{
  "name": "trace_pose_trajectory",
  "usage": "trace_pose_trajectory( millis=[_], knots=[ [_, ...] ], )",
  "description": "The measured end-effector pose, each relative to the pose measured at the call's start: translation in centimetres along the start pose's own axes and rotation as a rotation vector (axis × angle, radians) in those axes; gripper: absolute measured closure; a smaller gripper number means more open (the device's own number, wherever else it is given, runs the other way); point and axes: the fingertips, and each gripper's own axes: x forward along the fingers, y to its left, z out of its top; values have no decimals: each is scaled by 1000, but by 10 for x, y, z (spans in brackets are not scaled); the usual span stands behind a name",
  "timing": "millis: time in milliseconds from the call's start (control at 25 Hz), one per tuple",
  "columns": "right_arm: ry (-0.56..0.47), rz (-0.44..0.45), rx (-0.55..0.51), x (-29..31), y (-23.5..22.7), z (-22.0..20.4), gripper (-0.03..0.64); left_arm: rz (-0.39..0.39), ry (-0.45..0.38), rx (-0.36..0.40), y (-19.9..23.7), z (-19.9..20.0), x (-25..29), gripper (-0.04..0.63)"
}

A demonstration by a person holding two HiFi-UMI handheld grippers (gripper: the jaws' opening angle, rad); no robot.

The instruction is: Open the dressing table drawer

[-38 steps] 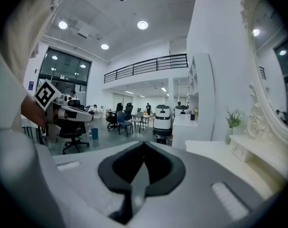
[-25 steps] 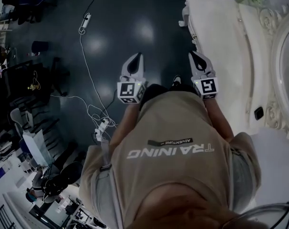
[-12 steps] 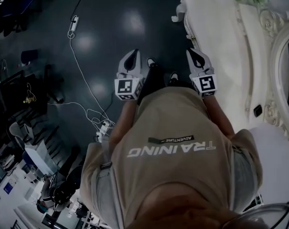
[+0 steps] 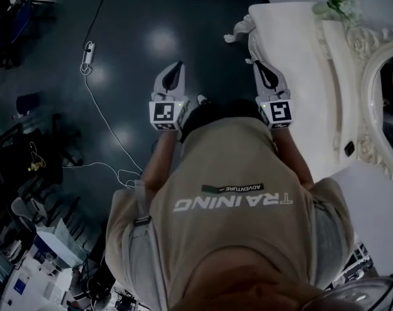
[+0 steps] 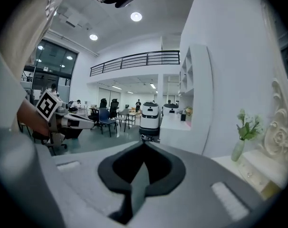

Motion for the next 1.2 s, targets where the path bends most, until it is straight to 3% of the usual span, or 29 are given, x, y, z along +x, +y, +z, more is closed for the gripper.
trace_pose_trajectory(
  millis=[160,400,680,880,1040,1200],
  knots=[
    [37,-39,11,11,-2,-5,614,-13,33,-14,23,-4,15,588],
    [51,-107,72,20,-28,-17,614,-59,70,-7,19,-17,46,588],
    [61,-149,155,69,-101,-22,614,-90,86,-12,6,13,125,588],
    [0,-160,183,126,-134,-17,614,-109,120,60,26,33,167,588],
    [4,-182,217,127,-176,-16,614,-136,150,96,13,48,205,588],
    [15,-223,246,119,-213,-28,614,-212,146,92,-19,64,259,588]
  ],
)
